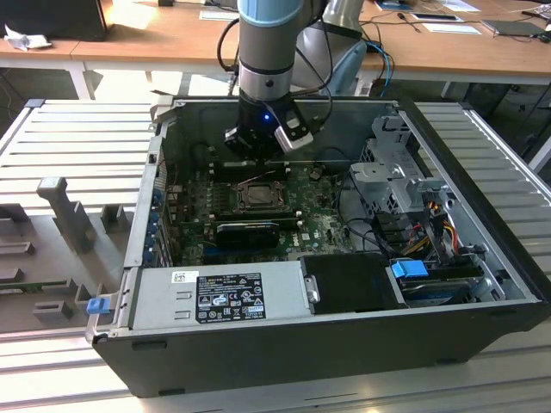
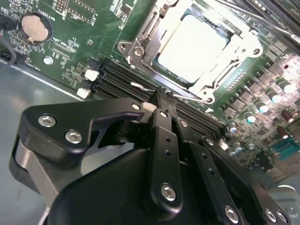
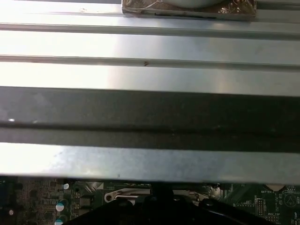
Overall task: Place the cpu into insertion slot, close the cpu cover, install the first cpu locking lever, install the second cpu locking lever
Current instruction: 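Install the first cpu locking lever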
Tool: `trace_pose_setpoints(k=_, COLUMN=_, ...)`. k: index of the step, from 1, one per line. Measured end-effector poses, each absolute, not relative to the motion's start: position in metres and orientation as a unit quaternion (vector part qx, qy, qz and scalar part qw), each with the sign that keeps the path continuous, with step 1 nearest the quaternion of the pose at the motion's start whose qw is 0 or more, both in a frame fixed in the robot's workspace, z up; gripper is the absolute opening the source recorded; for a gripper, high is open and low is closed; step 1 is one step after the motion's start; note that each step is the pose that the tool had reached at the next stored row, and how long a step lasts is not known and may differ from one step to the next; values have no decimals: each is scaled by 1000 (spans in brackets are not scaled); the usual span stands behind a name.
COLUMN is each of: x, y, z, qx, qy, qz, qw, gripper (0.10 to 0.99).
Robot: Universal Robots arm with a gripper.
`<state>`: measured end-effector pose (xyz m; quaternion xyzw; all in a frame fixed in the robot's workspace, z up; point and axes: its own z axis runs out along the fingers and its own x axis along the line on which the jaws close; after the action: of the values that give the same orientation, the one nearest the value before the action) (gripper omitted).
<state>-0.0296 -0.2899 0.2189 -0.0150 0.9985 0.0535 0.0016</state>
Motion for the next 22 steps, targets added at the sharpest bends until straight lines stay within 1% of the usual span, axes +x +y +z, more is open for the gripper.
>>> trace_pose_setpoints(k=11, x=-15, y=-288, z=211, qx=-23, qy=998, qz=60, qw=-3, gripper=106)
trace_pose_setpoints(k=22, x=-14, y=-288, z=205, qx=-24, qy=998, qz=60, qw=-3, gripper=106)
